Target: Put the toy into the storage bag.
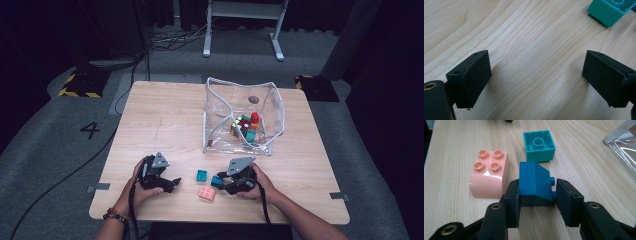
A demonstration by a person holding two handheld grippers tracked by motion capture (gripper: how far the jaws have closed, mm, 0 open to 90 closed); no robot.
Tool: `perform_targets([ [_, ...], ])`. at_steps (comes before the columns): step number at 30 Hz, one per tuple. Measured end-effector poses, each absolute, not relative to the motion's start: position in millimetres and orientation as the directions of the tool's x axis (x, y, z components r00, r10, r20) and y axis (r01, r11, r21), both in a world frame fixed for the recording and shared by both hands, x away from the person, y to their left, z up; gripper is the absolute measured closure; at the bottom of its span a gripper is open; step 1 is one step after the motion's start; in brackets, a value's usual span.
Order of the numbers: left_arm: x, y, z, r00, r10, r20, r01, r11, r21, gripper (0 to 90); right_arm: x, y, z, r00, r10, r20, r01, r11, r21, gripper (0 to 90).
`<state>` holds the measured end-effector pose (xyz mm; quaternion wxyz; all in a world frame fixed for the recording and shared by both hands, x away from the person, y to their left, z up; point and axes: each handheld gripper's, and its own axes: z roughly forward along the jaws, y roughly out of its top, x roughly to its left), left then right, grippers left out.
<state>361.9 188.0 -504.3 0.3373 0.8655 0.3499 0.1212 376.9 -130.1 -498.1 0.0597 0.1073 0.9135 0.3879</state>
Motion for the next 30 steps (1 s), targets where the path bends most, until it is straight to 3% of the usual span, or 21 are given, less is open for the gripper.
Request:
perform_targets([
  [13,362,188,-504,0.726,0.687,-0.026,0.524,-0.528,0.669,8.7,377,-138,-493,-0.959,0.282,0.011,0.192,0.628,0.754,57.5],
  [30,362,188,-504,0.726,0.687,-0.023,0.522,-0.529,0.669,8.6,374,-213,-465,-0.923,0.384,-0.031,0.223,0.596,0.772,57.5],
])
